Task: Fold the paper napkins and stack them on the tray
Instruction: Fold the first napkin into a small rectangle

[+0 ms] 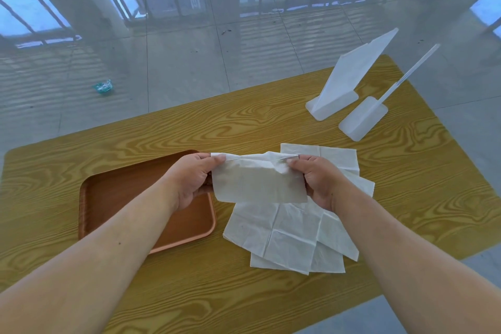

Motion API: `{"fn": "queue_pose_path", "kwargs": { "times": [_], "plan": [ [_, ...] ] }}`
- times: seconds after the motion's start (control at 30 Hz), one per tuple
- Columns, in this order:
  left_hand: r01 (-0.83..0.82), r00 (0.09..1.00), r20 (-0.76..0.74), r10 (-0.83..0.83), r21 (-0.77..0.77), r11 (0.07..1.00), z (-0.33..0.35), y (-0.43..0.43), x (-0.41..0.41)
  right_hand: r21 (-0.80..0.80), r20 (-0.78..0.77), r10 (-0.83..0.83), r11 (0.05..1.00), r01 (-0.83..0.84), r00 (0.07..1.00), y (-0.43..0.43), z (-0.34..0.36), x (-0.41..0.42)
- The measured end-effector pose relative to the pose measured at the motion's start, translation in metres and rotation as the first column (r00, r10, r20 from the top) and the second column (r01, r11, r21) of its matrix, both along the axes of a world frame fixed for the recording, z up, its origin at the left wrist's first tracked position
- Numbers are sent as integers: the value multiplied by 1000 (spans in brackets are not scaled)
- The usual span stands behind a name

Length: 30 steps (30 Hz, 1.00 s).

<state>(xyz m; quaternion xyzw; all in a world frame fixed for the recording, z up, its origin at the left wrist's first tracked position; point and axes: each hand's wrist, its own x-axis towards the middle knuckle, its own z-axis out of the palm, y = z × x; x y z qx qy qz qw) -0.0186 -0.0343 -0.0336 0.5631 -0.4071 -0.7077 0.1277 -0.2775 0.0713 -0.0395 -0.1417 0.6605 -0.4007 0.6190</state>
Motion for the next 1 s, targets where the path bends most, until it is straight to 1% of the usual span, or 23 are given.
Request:
{"fn": "queue_pose_path", "kwargs": {
  "times": [0.03,0.13,0.17,0.2,0.3,0.4,0.5,0.6,0.67,0.77,0.83,0.87,0.93,1.0],
  "plan": [
    [6,1000,-7,-6,0,1000,-1,0,0,-14,8,2,1000,-2,1000,-1,2,-1],
    [-19,997,-79,20,8,1000,0,0,1,-95,156,-54,993,69,986,-2,8,-5],
    [-16,995,-98,16,-4,1000,1,0,2,-117,172,-53,990,74,984,-2,9,-7],
    [0,995,-97,-2,-26,1000,3,0,2,-133,143,-29,990,48,989,-2,10,-9],
    [82,997,-1,-83,-109,991,8,-1,4,-140,-17,55,988,-57,998,-1,6,-12],
    [183,983,43,-179,-138,973,11,-2,7,-123,-125,112,984,-128,986,0,4,-17],
    [194,981,58,-187,-139,971,16,1,7,-128,-119,97,985,-112,988,1,5,-20],
    [134,991,54,-126,-184,974,5,7,2,-139,-26,-1,990,-3,1000,-2,5,-18],
    [72,997,46,-67,-140,988,-3,13,-2,-139,26,-83,987,85,996,-5,4,-14],
    [-69,998,2,69,56,996,-8,24,-7,-78,11,-149,986,149,989,-5,-1,-7],
    [-101,994,-13,105,168,981,-11,29,-8,-22,15,-149,989,149,989,-4,-5,-5],
    [-90,996,-12,94,191,977,-12,31,-7,10,37,-123,992,122,992,-3,-6,-5],
    [-52,999,2,52,195,979,-14,35,-6,79,42,18,997,-21,999,0,-7,-5],
    [-56,998,18,53,191,980,-13,35,-4,129,-50,175,977,-168,983,4,-10,-5]
  ]
}}
